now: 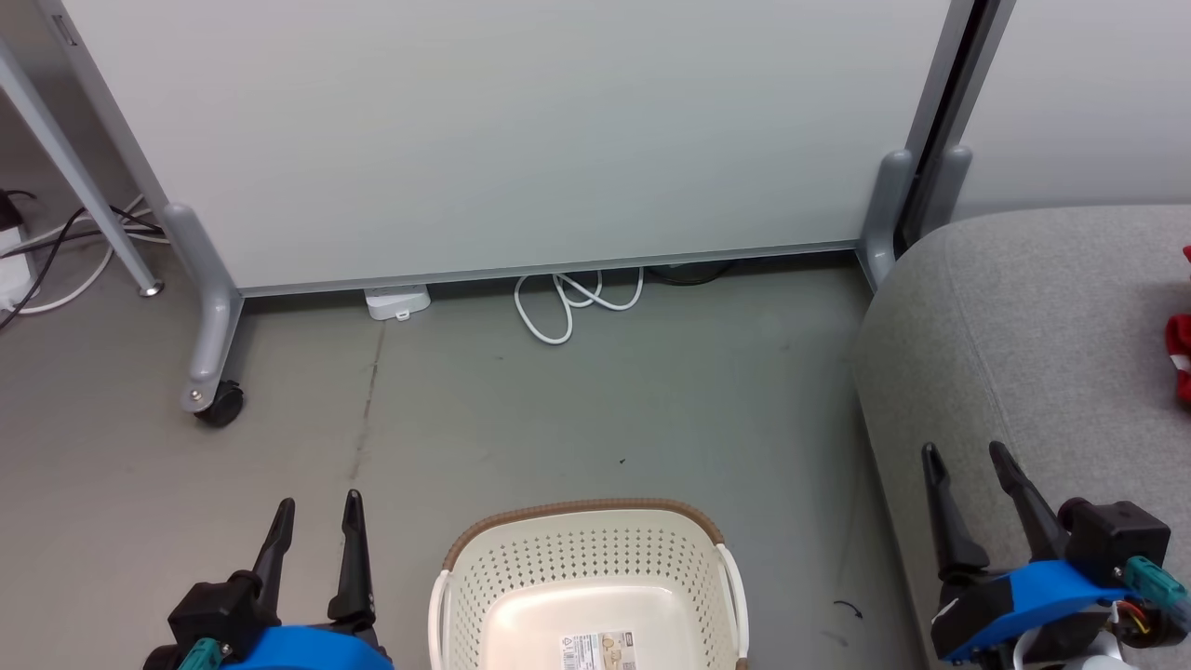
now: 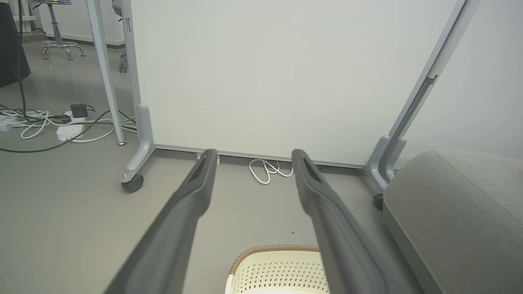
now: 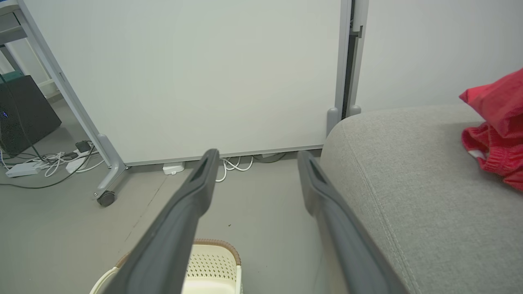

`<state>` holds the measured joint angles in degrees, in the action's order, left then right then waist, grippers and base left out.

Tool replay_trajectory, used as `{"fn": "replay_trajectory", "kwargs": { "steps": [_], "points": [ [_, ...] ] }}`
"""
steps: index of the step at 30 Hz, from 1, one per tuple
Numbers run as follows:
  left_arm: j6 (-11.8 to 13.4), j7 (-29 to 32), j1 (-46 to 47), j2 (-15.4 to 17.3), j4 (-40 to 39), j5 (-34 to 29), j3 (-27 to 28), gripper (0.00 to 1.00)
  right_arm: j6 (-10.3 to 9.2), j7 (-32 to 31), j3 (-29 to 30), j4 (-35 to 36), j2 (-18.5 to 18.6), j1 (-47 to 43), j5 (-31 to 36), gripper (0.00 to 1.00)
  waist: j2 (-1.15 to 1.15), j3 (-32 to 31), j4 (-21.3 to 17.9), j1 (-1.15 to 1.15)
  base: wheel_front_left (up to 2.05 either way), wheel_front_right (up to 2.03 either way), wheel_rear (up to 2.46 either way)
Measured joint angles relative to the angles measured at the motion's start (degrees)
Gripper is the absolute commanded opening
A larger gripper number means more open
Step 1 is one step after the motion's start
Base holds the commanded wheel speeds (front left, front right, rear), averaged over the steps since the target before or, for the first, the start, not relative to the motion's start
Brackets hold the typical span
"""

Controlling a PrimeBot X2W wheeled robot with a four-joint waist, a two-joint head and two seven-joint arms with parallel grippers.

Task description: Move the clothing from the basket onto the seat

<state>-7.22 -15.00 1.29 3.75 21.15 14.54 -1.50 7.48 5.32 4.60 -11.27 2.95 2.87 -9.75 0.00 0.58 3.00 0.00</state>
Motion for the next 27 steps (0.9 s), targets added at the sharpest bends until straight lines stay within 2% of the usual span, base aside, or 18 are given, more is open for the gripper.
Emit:
{"fn": "replay_trajectory", "kwargs": {
  "steps": [9, 10, 21, 27],
  "points": [
    [-0.20, 0.00, -0.01, 0.24, -0.04, 0.62, -0.43, 1.00, 0.00, 0.31, -0.46, -0.37, -0.01, 0.01, -0.35, 1.00, 0.00, 0.38, -0.50, 0.00, 0.00, 0.00, 0.00],
    [-0.20, 0.03, -0.02, 0.22, 0.16, 0.65, -0.47, 0.00, 0.00, 0.30, -0.48, -0.63, -0.02, 0.00, -0.34, 0.00, 0.00, 0.42, -0.55, 0.00, 0.00, 0.00, 0.00],
    [-0.20, 0.41, -3.59, -0.93, 5.48, 0.88, -0.91, 0.00, 0.00, 0.23, -0.51, -6.54, -0.56, -2.12, -0.49, 0.00, 0.00, 0.41, -0.60, 0.02, 0.00, 0.00, 0.00],
    [-0.20, 2.24, -3.73, -0.99, 5.04, 6.61, -0.46, 0.00, 0.00, -0.80, -0.37, -6.78, -0.59, -2.20, -6.67, 0.00, 0.00, 0.37, -0.72, 0.02, 0.00, 0.00, 0.00]
  ]
}}
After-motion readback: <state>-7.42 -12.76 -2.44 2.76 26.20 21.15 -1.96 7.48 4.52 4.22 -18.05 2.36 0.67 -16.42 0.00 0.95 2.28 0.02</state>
